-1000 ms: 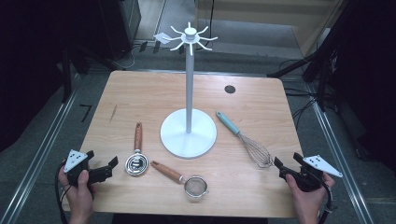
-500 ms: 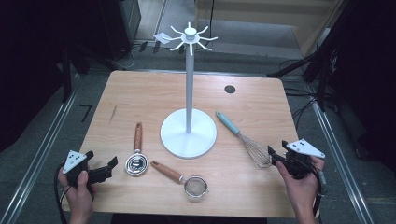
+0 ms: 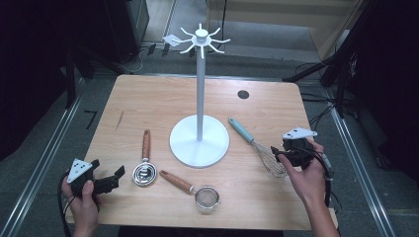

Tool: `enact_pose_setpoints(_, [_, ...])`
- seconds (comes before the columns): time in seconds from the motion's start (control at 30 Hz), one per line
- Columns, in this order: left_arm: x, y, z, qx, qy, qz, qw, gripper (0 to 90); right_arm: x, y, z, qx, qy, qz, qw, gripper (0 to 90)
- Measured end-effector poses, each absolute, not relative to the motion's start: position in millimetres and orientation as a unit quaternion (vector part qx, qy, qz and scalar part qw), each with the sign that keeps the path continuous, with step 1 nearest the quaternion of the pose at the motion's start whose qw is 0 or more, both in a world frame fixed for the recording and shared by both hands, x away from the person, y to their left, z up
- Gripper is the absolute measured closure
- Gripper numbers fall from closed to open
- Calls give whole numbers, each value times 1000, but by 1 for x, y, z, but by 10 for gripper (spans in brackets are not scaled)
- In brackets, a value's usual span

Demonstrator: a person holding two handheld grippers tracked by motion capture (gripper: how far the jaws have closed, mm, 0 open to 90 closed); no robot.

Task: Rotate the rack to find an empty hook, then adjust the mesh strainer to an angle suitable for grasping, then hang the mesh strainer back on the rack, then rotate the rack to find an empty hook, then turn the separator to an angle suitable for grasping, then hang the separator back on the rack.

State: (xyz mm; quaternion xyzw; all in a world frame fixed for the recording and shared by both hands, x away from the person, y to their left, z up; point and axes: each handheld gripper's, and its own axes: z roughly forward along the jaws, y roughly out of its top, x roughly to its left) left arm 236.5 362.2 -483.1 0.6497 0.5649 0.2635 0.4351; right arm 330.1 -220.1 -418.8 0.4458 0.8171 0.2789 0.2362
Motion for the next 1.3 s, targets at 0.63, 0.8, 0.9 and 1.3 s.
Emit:
enact_pose_setpoints(0.63, [236,363,-483,649,566,261,437,0,385,-191,-421,423,877,180,141,449])
enact_pose_setpoints(0.8, [237,363,-483,647,566,261,439,0,398,-182,-421,423,885,155,117,519])
enact_pose_setpoints(0.9, [237,363,-483,647,566,261,439,0,406,-177,-421,422,889,145,105,505])
enact_pose_setpoints(1.3, [237,363,-483,650,564,258,439,0,426,-167,-425,432,892,124,57,505])
